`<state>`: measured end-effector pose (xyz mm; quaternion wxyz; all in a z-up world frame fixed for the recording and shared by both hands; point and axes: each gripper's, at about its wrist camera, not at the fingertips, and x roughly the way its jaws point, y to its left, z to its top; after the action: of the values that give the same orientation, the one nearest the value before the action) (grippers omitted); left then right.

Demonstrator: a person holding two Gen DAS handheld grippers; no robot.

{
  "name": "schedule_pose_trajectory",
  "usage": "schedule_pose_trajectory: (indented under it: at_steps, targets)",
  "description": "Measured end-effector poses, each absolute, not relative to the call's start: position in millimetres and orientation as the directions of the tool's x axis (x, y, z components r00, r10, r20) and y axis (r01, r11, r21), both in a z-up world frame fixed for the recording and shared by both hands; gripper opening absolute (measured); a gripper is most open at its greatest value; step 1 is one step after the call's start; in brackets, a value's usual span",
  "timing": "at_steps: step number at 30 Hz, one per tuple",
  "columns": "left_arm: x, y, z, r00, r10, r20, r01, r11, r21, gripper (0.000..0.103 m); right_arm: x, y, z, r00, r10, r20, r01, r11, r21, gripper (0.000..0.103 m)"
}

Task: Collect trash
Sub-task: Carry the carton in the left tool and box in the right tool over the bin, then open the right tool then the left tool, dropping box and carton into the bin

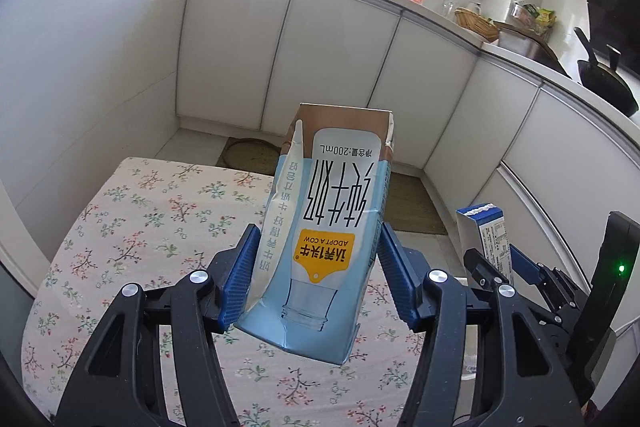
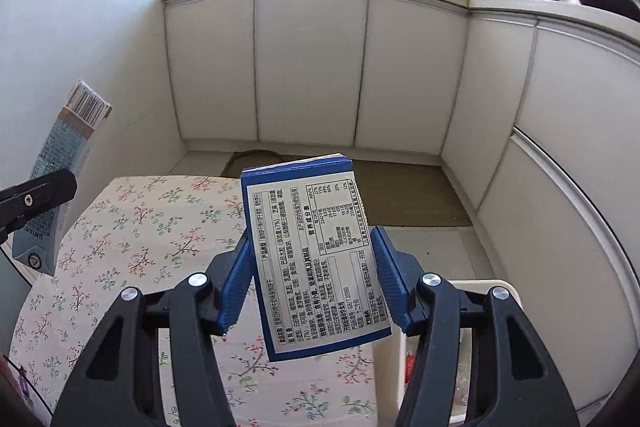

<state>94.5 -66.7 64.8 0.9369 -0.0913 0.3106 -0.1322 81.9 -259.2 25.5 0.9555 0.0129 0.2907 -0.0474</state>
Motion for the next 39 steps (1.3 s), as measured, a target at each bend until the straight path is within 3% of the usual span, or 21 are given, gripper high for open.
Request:
schedule_pose_trajectory:
  at_steps: [6, 14, 20, 30, 39]
  targets:
    - [87, -112, 65, 0.748, -0.370, -0.551, 0.277, 0.928, -0.248, 0.057, 65, -320, 27, 0.811, -0.194, -0.552, 0.246, 0.969, 0.021, 0.056]
    - [81, -187, 63, 0.704, -0.458, -0.543, 0.384, 0.888, -0.251, 0.057, 50, -401, 11, 0.740, -0.273, -0.615, 0.374, 0.927, 0.039, 0.058]
    - [73, -242, 60, 0.675, -0.514, -0.530, 0.454, 0.855, -0.251, 0.057, 35, -438, 1, 0.708, -0.293, -0.643, 0.402, 0.915, 0.026, 0.077]
    - [64, -312, 27, 0.597, -0.550, -0.583, 0.506, 0.823, -0.259, 0.057, -2, -498, -3, 0.665, -0.391, -0.636, 0.516, 0.856, 0.013, 0.079]
    - [71, -358, 10, 0.556, -0.551, -0.622, 0.524, 0.814, -0.252, 0.059, -30, -553, -17, 0.558, -0.512, -0.653, 0.662, 0.749, -0.022, 0.090]
